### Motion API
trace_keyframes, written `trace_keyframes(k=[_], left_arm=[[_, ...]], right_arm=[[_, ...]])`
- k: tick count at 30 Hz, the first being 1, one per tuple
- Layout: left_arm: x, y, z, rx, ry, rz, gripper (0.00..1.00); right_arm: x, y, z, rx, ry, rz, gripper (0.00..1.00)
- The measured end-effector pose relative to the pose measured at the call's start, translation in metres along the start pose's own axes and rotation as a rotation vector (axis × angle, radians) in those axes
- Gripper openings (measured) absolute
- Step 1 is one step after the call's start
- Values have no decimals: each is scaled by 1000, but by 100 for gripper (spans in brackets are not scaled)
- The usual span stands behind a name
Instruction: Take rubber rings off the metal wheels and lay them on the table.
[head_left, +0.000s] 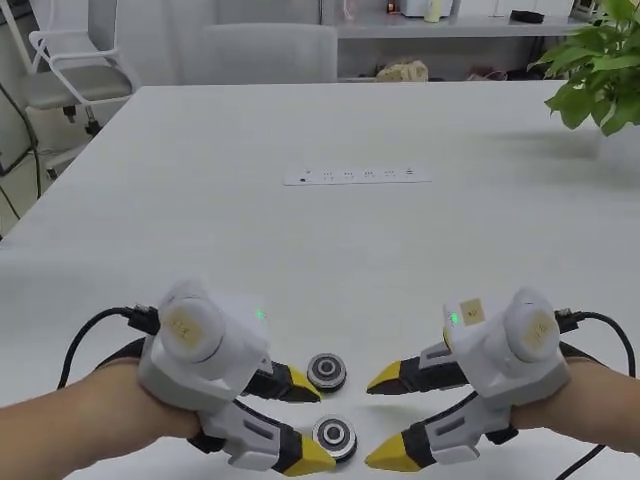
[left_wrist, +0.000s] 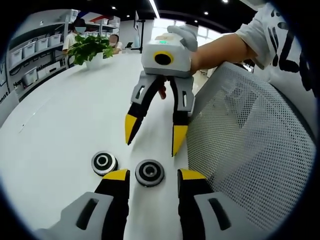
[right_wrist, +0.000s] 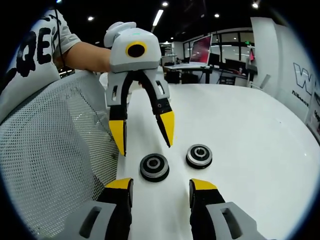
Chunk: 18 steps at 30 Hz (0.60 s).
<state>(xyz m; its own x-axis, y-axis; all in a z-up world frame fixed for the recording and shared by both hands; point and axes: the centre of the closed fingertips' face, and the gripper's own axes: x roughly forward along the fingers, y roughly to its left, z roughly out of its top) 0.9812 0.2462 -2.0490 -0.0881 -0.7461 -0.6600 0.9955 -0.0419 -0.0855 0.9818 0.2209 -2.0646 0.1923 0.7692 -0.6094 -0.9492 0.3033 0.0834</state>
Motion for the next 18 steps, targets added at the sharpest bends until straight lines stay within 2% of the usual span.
trace_keyframes(k=[7, 13, 18], left_arm=[[8, -4, -5, 11, 24, -19, 25], [12, -3, -6, 5, 23, -15, 20], [13, -2, -8, 35, 32, -1, 15]], right_arm=[[0, 1, -2, 2, 5, 0, 43], [0, 1, -5, 0, 13, -4, 43], [1, 1, -6, -1, 16, -4, 43]])
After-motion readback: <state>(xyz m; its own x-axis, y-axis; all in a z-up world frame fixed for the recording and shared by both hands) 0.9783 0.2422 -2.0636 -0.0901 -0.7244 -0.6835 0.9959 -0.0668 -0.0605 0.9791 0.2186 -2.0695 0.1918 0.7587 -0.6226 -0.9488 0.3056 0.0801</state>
